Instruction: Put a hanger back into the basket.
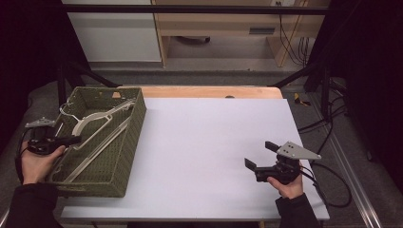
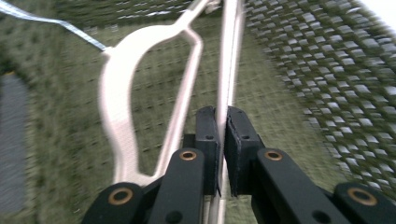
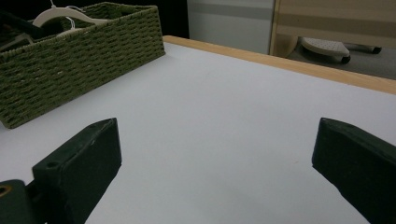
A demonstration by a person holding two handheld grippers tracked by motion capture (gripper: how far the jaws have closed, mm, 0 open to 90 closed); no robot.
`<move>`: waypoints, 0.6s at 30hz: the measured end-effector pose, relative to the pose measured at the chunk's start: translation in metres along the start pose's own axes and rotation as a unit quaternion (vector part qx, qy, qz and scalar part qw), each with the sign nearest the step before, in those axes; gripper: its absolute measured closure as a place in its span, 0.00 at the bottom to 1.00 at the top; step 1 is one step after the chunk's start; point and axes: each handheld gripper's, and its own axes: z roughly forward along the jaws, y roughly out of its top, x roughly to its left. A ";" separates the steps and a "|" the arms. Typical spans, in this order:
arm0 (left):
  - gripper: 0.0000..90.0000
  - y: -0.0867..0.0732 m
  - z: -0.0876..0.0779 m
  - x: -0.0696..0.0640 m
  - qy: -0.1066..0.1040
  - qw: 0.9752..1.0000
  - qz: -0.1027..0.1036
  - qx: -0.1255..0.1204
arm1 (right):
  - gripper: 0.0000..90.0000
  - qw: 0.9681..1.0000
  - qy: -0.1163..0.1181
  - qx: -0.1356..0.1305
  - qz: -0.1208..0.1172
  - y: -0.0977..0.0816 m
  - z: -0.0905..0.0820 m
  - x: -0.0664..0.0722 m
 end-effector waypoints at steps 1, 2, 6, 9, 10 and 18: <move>0.93 0.000 0.001 0.000 0.006 1.000 -0.004 0.004 | 0.02 1.000 0.000 0.000 -0.001 0.000 0.000 0.000; 0.93 0.000 0.002 0.000 0.013 1.000 -0.005 0.008 | 0.02 1.000 0.000 0.001 -0.001 0.000 0.000 0.000; 0.86 -0.001 0.008 0.000 0.053 0.998 -0.002 0.042 | 0.02 1.000 0.000 0.002 -0.002 0.000 0.001 0.000; 0.76 -0.002 0.011 -0.001 0.083 0.995 -0.003 0.058 | 0.02 1.000 0.000 0.002 -0.001 0.000 0.001 0.000; 0.72 -0.001 0.011 -0.001 0.086 0.995 -0.007 0.057 | 0.02 1.000 0.000 0.002 -0.001 0.000 0.001 0.000; 0.55 0.003 -0.006 -0.005 0.109 0.994 -0.023 0.002 | 0.02 1.000 0.000 0.002 -0.001 -0.001 0.002 0.000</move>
